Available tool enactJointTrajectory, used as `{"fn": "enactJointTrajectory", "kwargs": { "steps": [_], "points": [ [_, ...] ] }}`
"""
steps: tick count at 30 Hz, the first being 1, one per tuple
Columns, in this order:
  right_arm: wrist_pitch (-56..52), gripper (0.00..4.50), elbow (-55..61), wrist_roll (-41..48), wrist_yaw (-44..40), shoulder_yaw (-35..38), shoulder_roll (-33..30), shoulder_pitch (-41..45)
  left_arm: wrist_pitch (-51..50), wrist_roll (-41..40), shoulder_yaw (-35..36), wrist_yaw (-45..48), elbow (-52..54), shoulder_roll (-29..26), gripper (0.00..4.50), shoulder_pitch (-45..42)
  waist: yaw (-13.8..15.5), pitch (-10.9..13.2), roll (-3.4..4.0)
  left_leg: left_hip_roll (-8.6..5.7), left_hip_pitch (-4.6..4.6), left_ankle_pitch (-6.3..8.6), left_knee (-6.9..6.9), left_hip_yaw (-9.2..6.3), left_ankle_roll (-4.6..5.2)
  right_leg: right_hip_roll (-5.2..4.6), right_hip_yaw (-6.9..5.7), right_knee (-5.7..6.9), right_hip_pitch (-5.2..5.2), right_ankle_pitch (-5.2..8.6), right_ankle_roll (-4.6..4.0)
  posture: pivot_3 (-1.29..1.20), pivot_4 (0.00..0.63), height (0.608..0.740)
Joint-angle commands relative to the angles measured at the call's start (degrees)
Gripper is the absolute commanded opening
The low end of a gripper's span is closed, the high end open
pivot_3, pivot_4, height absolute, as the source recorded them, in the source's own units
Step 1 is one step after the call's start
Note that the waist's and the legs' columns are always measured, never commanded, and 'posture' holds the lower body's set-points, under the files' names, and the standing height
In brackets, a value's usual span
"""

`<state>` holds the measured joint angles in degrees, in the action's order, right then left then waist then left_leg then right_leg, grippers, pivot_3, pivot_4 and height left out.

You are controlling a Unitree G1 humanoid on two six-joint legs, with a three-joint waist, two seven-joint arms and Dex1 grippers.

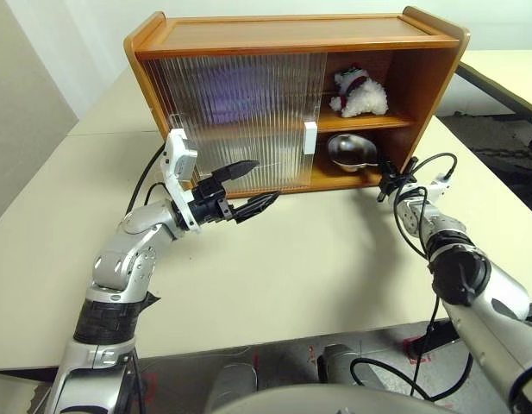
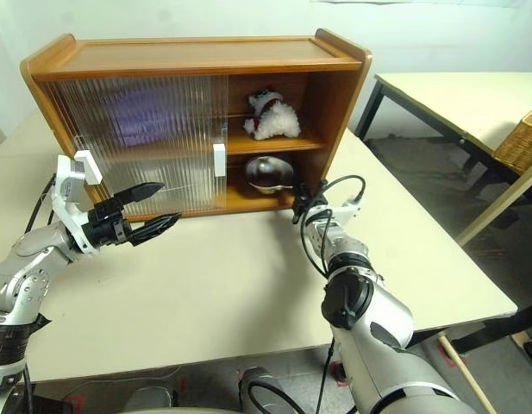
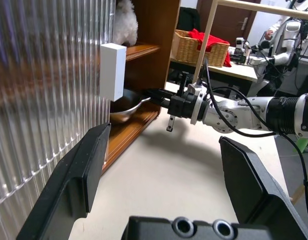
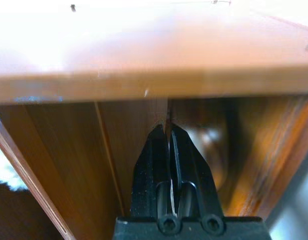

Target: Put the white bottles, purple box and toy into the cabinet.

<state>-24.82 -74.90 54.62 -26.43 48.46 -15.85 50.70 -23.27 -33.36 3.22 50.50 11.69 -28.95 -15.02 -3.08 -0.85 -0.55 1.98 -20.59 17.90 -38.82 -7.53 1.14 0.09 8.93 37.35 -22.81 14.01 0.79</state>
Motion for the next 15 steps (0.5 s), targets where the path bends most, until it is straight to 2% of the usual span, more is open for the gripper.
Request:
{"fn": "enactJointTrajectory", "kwargs": {
  "steps": [1, 3, 4, 8, 15],
  "points": [
    [0.4, 0.04, -0.6, -1.3, 0.4, 0.3, 0.8, 1.2, -0.7, -0.2, 0.3, -0.4, 1.4, -0.5, 4.50, 0.3, 0.2, 0.0, 0.00, 0.00, 0.02, 0.00, 0.00, 0.00, 0.00, 0.00, 0.00, 0.00, 0.00, -0.01, -0.02, -0.05, 0.005, 0.740],
    [0.9, 0.04, -0.6, -2.5, 0.5, -0.3, 0.8, 1.3, -0.8, -0.2, 0.3, -0.6, 1.5, -0.4, 4.50, 0.3, 0.3, 0.0, 0.00, 0.00, 0.22, -0.01, 0.00, 0.00, -0.01, 0.00, 0.00, -0.01, 0.00, -0.06, -0.13, -0.05, 0.004, 0.740],
    [1.3, 0.51, -0.6, -2.9, 0.7, -0.4, 0.8, 1.4, -0.8, -0.2, 0.3, -0.6, 1.5, -0.4, 4.50, 0.3, 0.3, 0.0, 0.00, 0.00, 0.23, -0.01, 0.00, 0.00, -0.01, 0.00, 0.00, -0.01, 0.00, -0.07, -0.18, -0.05, 0.004, 0.740],
    [1.9, 1.75, -0.5, -4.6, -0.1, -0.8, 0.4, 1.1, -0.6, -0.1, 0.2, -0.8, 1.5, -0.1, 4.50, 0.3, 0.4, 0.0, 0.00, 0.00, 0.26, -0.01, -0.01, 0.00, -0.02, 0.00, 0.00, -0.02, 0.00, -0.09, -0.27, -0.05, 0.003, 0.740],
    [2.0, 4.37, -0.2, -6.2, -1.8, -0.6, -0.8, 0.4, -0.2, 0.0, -0.3, -0.8, 1.2, 0.8, 4.50, 0.4, 0.5, 0.0, 0.00, 0.00, 0.22, -0.01, 0.00, 0.01, -0.02, 0.01, 0.00, -0.02, 0.00, -0.10, -0.27, -0.06, 0.000, 0.740]
  ]
}}
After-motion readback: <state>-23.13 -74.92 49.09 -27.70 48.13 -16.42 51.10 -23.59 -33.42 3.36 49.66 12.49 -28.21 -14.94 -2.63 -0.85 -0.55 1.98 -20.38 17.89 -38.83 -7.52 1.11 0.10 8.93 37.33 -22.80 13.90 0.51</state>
